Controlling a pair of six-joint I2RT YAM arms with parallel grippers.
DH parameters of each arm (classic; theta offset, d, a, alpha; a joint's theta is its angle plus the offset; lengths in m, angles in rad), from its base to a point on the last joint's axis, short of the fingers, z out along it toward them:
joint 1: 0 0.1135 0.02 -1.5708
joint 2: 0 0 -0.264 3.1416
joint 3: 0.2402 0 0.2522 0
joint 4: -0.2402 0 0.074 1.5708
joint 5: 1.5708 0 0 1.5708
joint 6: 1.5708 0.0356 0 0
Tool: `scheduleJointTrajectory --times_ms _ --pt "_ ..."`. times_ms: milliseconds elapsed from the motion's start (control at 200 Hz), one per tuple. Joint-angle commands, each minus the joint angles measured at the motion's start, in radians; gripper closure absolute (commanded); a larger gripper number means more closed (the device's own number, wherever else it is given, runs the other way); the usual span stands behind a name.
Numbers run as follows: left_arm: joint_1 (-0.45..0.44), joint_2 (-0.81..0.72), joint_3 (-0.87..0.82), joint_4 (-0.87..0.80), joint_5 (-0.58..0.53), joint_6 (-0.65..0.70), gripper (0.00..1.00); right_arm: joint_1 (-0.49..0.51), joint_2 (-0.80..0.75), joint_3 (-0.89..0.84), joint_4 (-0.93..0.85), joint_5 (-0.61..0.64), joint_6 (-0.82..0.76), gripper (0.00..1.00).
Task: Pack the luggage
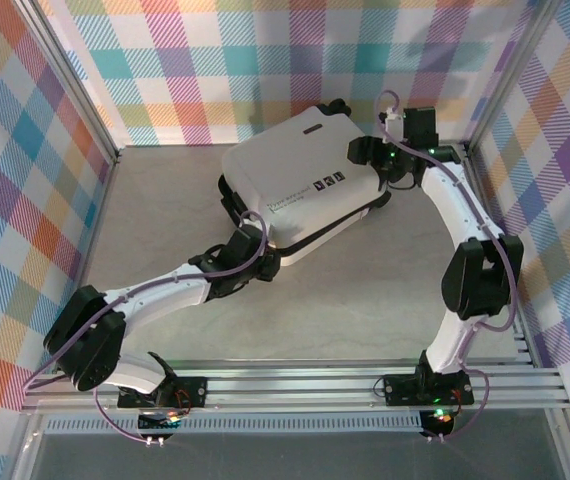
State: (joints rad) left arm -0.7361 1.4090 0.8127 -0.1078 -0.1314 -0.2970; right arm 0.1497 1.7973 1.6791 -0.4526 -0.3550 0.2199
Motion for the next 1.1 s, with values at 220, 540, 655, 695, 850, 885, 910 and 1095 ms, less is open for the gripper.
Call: scheduleJointTrajectory --times_ms 220,540,655,695,850,885,910,1095 --pt "-0.016 -0.008 -0.089 0.121 -0.015 0.097 0.63 0.018 0.010 -0.022 -0.014 -0.077 -0.003 0.26" --pt "-0.029 0.064 -0.102 0.236 -0.121 0.171 0.63 0.024 0.004 -0.052 -0.002 -0.082 -0.016 0.26" --pt "-0.047 0.088 -0.100 0.271 -0.216 0.199 0.63 0.027 0.001 -0.080 0.015 -0.082 -0.013 0.26" --pt "-0.053 0.096 -0.098 0.279 -0.257 0.210 0.63 0.028 0.001 -0.086 0.018 -0.079 -0.014 0.26" --pt "-0.063 0.101 -0.109 0.333 -0.307 0.257 0.73 0.029 -0.008 -0.107 0.025 -0.073 -0.019 0.26" --pt "-0.062 0.101 -0.106 0.333 -0.307 0.264 0.76 0.029 -0.013 -0.112 0.027 -0.070 -0.021 0.26" --pt "-0.062 0.102 -0.102 0.329 -0.309 0.265 0.79 0.029 -0.016 -0.117 0.029 -0.068 -0.021 0.26" --pt "-0.064 0.088 -0.097 0.316 -0.300 0.272 0.97 0.029 -0.050 -0.142 0.034 -0.056 -0.027 0.26"
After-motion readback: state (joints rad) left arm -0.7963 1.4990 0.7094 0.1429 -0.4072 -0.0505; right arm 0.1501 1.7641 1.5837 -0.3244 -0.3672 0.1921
